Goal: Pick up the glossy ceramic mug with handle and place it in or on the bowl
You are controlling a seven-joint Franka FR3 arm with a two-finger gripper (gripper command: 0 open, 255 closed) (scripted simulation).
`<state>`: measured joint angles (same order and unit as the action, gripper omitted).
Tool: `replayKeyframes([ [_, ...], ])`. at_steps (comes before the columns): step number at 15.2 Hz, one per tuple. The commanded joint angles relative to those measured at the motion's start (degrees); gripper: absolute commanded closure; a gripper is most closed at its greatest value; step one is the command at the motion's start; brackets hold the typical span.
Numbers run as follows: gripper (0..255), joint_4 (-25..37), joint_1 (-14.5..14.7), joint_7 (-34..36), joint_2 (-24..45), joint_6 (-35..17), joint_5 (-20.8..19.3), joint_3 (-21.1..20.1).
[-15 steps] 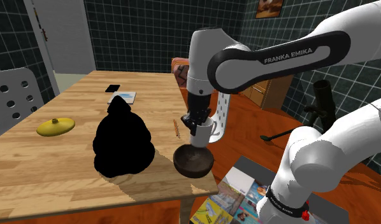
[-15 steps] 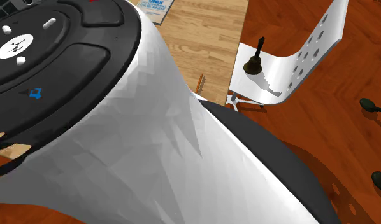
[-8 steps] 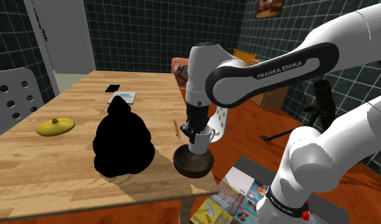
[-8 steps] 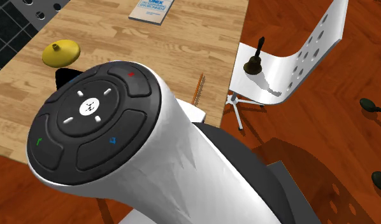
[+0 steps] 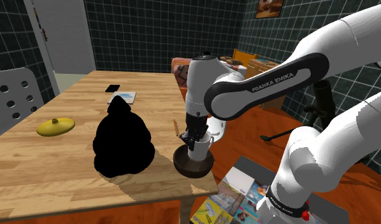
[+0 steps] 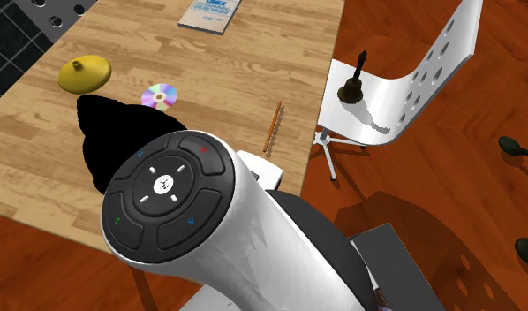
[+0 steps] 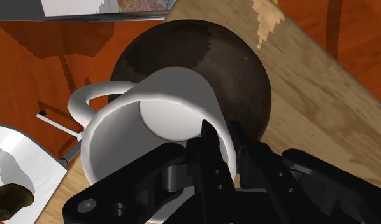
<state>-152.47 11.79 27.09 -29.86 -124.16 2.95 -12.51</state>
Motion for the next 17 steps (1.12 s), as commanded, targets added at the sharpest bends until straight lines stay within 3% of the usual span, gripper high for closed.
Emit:
replayKeyframes([
  [1, 255, -0.11, -0.02, -0.02, 0.06, -0.21, -0.02, 0.01],
  [6, 255, -0.11, -0.02, -0.02, 0.06, -0.21, -0.02, 0.01],
  [7, 0, -0.11, -0.02, -0.02, 0.06, -0.21, -0.02, 0.01],
  [12, 0, -0.12, -0.02, -0.02, 0.06, -0.21, -0.02, 0.01],
  [16, 0, 5.06, 0.23, -0.28, -3.23, 8.23, 0.10, 0.57],
  [17, 0, 5.06, 0.23, -0.28, -3.23, 8.23, 0.10, 0.57],
])
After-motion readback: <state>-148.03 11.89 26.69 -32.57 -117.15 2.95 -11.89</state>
